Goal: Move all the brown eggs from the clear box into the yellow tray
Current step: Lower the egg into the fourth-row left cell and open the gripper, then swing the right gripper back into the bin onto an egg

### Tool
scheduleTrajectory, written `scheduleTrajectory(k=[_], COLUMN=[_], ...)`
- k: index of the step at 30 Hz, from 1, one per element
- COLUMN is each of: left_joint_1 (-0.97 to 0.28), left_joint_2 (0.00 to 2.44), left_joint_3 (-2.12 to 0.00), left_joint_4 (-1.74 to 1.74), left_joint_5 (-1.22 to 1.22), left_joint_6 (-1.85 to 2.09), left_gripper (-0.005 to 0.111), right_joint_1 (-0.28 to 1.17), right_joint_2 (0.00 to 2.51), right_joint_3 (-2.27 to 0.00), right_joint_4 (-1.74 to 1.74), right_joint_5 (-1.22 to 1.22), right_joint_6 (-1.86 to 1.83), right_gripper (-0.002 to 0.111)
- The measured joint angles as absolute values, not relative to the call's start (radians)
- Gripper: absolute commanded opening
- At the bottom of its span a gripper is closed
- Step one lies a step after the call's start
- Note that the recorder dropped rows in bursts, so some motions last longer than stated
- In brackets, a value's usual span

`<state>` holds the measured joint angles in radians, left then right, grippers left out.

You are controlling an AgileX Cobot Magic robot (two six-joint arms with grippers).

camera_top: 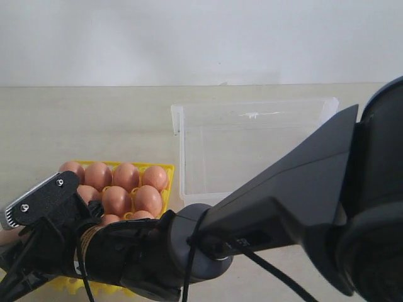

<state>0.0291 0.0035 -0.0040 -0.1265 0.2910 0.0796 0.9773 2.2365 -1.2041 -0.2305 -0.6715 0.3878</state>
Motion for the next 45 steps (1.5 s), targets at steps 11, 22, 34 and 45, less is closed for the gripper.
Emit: scheduleTrajectory(k=[11,22,34,45], left_joint_1=[0.029,0.029,0.029,0.029], left_joint_2=[0.004,0.004,0.004,0.004], left_joint_3=[-0.004,-0.004,-0.004,-0.004], left_joint_4=[-0.127,-0.127,-0.127,-0.127], left_joint_5=[0.291,0.291,0.291,0.291], left_joint_6=[0.08,0.08,0.08,0.08], left_gripper=[0.004,0.004,0.004,0.004], right_joint_1=[0.977,0.977,0.963,0.58], right_joint_2=[2.237,2.22,2.105,1.797], right_joint_3=[-1.204,-1.205,-1.205,-1.218], right_joint_4=[-0.23,-0.243,-0.196,0.0], right_joint_5=[-0.671,-0.667,-0.51,0.302], right_joint_6=[0.453,0.488,0.329,-0.071], right_gripper=[0.042,0.047,0.016,0.0])
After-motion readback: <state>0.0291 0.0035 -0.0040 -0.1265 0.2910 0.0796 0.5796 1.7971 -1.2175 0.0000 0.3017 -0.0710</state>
